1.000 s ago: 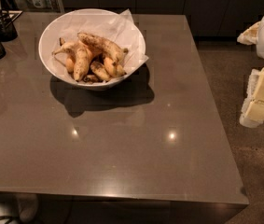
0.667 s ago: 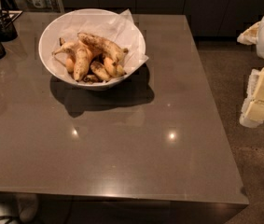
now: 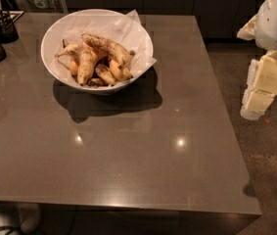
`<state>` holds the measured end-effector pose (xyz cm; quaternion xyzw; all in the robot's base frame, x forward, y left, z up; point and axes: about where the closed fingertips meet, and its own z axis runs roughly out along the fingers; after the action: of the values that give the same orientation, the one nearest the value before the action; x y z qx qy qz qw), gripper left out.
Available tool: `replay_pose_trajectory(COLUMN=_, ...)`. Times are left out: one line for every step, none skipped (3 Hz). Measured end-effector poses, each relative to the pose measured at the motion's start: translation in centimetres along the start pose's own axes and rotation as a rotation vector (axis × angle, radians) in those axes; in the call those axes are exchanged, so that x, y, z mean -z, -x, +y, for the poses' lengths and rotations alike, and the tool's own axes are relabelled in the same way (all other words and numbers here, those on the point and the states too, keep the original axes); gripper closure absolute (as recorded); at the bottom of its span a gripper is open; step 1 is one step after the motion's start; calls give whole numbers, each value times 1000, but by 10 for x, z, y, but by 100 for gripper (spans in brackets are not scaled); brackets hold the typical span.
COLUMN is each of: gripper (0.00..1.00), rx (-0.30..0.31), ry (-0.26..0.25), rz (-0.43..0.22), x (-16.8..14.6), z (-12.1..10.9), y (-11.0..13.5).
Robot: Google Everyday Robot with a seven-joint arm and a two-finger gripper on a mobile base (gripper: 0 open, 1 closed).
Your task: Pick banana from white bowl
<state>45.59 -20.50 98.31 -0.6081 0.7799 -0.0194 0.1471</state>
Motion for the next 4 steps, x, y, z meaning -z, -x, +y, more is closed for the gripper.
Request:
replay_pose_trajectory(gripper=0, rx=51, ry=52, rz=17, x=-14, z=-11, y=21)
replay_pose_trajectory(gripper=0, rx=52, ry=34, rz=5, x=-15, z=-15, y=25)
replay_pose_trajectory(gripper=0, rx=21, ry=23, rz=-53, x=-14, z=-38, y=45)
replay_pose_trajectory(gripper=0, rx=47, ry=12, rz=-72, x=-9, z=-71, y=83)
